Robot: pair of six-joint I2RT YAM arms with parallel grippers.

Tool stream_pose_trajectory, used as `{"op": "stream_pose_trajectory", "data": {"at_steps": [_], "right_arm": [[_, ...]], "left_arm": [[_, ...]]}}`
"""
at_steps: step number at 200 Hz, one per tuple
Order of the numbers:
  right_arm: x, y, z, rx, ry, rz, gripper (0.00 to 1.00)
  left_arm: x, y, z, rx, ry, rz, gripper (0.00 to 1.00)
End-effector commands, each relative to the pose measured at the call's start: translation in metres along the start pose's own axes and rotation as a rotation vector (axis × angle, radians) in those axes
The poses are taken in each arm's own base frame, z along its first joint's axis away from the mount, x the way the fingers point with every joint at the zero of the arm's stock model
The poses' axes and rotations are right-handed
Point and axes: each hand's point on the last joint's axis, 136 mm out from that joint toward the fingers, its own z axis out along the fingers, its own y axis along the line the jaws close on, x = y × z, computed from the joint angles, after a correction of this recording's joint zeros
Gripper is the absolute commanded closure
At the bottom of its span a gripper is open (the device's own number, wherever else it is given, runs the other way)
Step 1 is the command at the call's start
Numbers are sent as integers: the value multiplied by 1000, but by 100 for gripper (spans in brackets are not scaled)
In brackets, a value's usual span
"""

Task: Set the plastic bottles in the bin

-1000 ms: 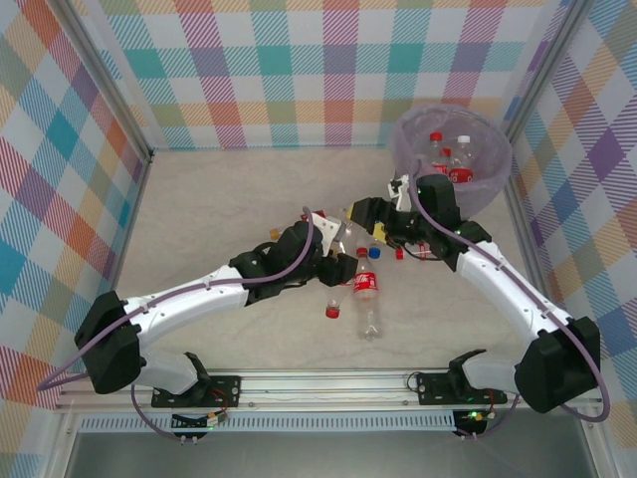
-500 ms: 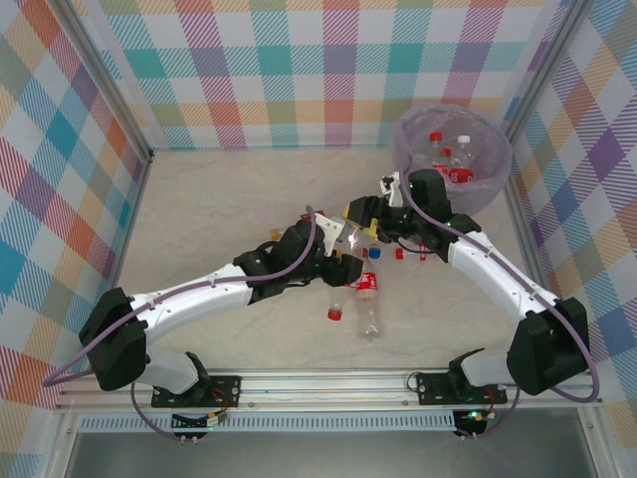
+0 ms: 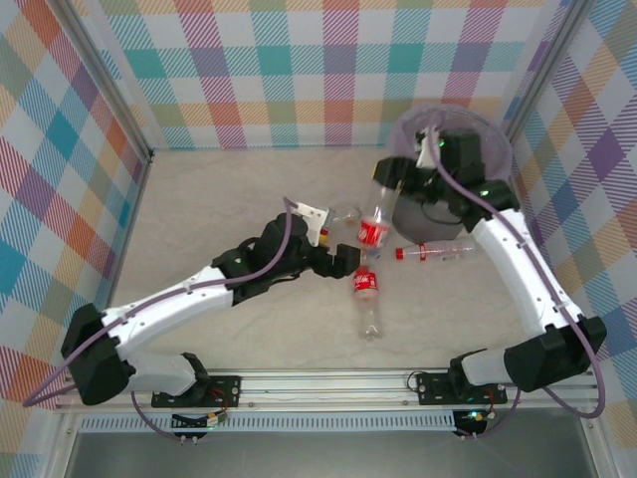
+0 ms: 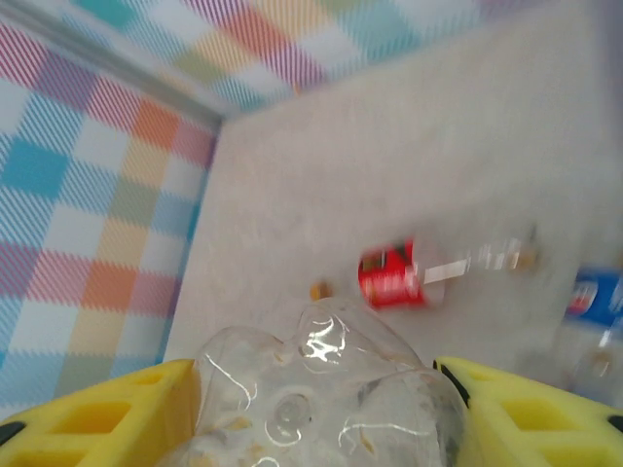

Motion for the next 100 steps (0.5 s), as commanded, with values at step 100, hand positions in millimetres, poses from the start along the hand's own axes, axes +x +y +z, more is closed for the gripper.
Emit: {"op": "stream_pose_trajectory", "data": {"at_steps": [100], "right_arm": [[-221,-44,-123,474,-691,-249,48]], "left_arm": [[79,18,85,-191,325,-140,0]]}}
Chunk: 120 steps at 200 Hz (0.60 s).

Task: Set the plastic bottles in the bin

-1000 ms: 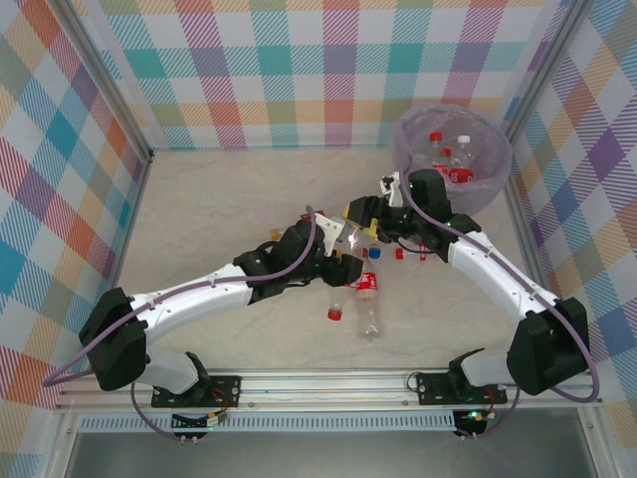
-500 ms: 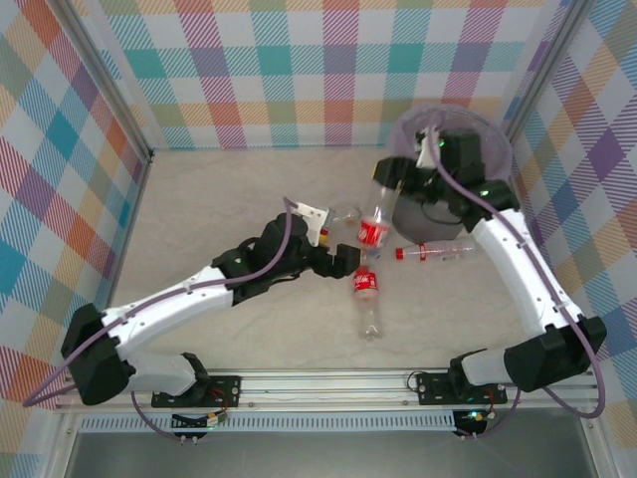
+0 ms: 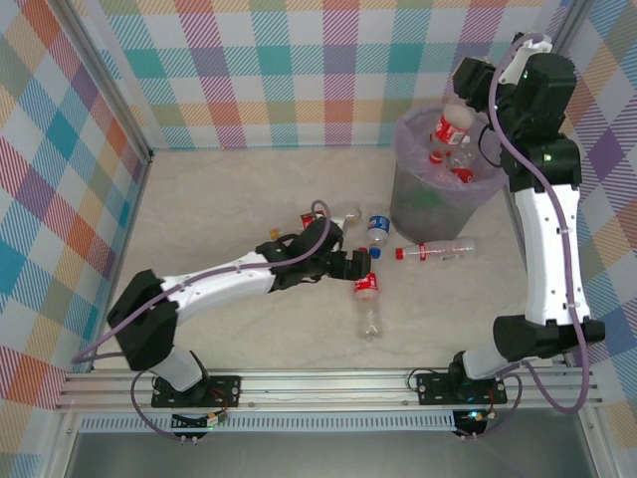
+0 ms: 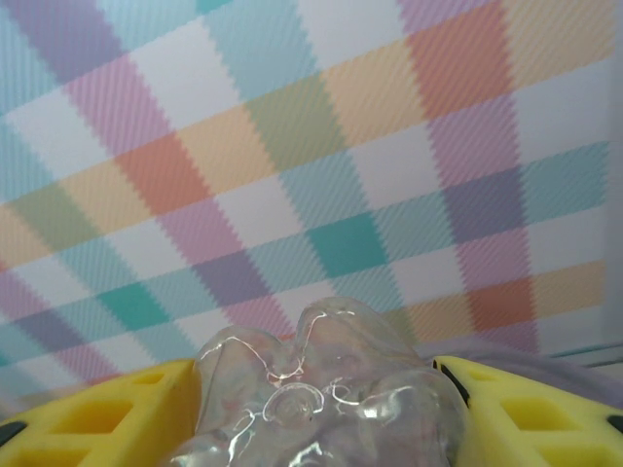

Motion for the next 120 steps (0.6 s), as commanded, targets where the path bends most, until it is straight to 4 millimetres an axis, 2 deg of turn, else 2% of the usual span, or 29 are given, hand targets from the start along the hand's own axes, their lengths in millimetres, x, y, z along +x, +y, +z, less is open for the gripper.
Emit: {"op": "stream_pose_trajectory", "data": {"at_steps": [1,34,58,82,120], "right_arm": [[-4,-28,20,106,-26,-43,48],[29,-54,42,159,78,-65,47],[57,-60,52,150,163,-60,47],[93,-66,60,142,291,-57,46],[152,-80,68,155,465,-41,44]], "left_arm": [[8,-17,7,-2,64,17,0],[32,-13,27,-66,166,45,0],[47,-8,36,-95,229,60,0],[58,-2,43,-117,268,61,0],[66,-4,50,-112,304,57,0]]}}
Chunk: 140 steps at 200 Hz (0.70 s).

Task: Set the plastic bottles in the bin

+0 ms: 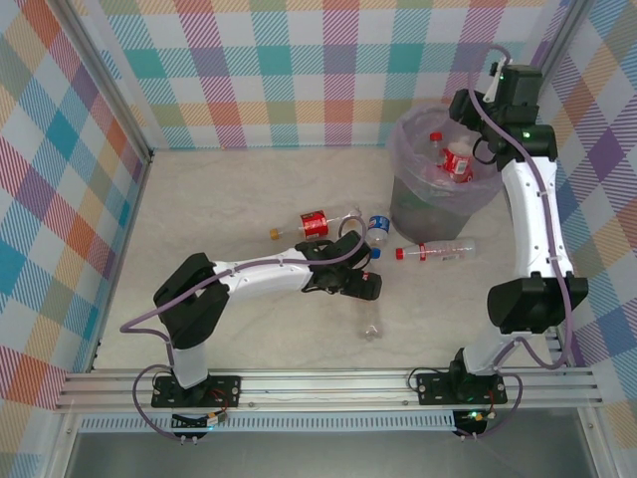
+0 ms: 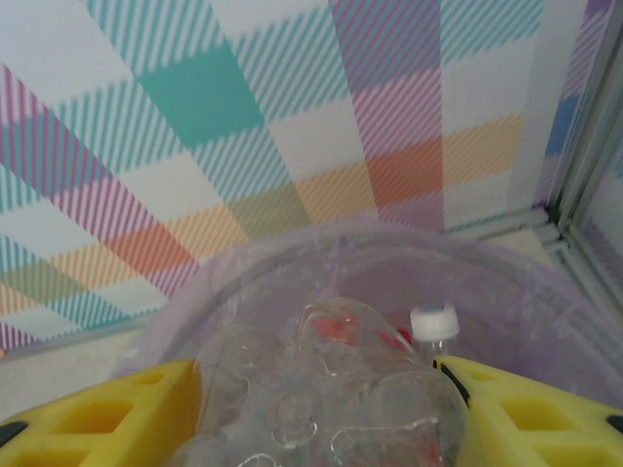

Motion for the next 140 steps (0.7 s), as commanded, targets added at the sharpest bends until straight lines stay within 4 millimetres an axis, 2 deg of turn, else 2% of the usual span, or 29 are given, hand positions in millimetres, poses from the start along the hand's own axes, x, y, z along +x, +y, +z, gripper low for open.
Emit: {"op": "stream_pose_trajectory", "data": {"at_steps": [1,44,58,73,90,118,133,140], "right_arm": [[43,-6,18,-7,142,-9,44],[86,-15,39,2,254,17,38],[91,-16,39,1,279,21,33],[86,-13,31,-6,280,16,21],[69,-7,11,-21,247,-3,11],[30,5,-44,-51,159,-40,5],[21,8,-79,-60,136,-49,4],[24,11,-93,-70,136,-49,4]], "left_arm": [[3,-11,-1,16,31,11,0],[14,1,14,9,79,-78,0],[16,7,16,-11,84,-94,1],[16,16,15,-51,87,-93,3],[16,24,13,-96,90,-79,5],[14,34,10,-165,100,-38,10],[13,38,10,-186,108,-27,16],[13,40,11,-193,114,-24,18]]}}
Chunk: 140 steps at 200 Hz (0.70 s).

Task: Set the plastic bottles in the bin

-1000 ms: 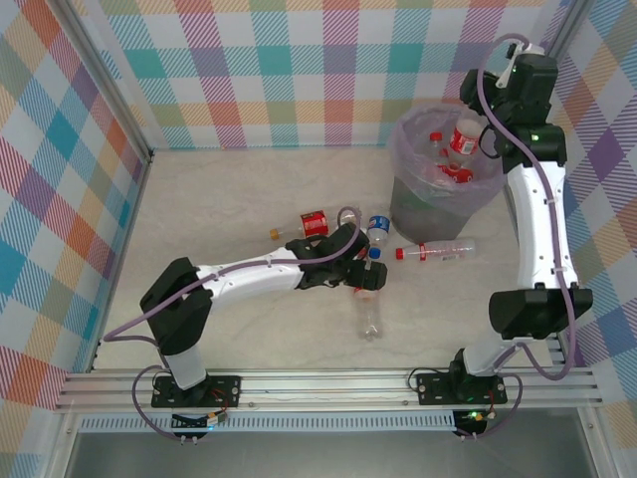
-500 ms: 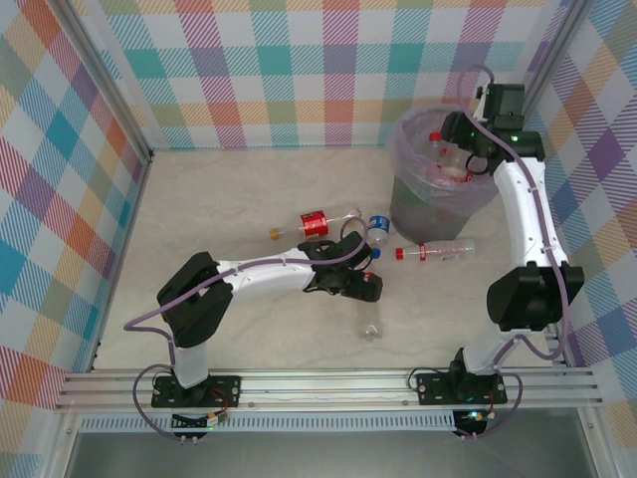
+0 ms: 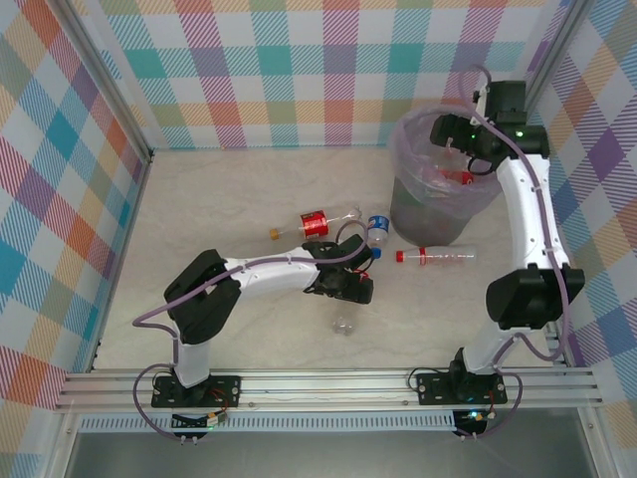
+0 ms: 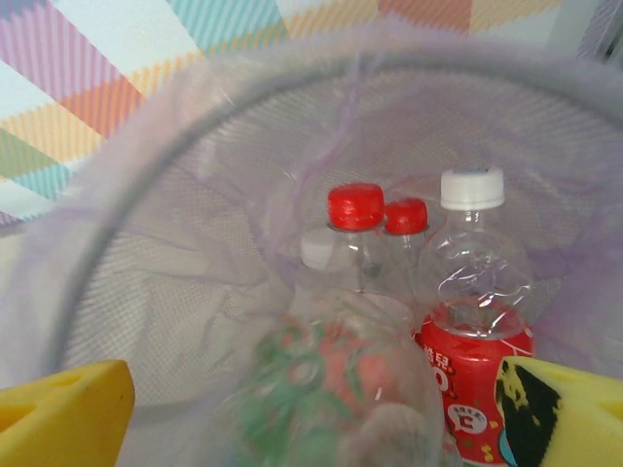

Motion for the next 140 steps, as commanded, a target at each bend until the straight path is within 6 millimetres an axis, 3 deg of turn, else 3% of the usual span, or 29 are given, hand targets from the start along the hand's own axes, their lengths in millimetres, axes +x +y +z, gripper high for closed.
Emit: {"op": "stream_pose_trajectory", "data": {"at_steps": [1,27,80,104,140], "right_arm": [[-8,15,-89,-48,-85,-40,4],[33,28,-123,-161,-48,-12,4],[124,37,-146,-315,70,131,4],[163,36,-139,-349,148,193,4],[220,46,-102,-466,302,368,5]], "left_arm": [[-2,16,0,-80,21,20,18],[1,17,5,-78,43,37,30],[-5,25,-6,-117,5,87,49],[-12,40,-21,-163,-81,93,56],[-27,46,-48,-158,-232,96,58]]}}
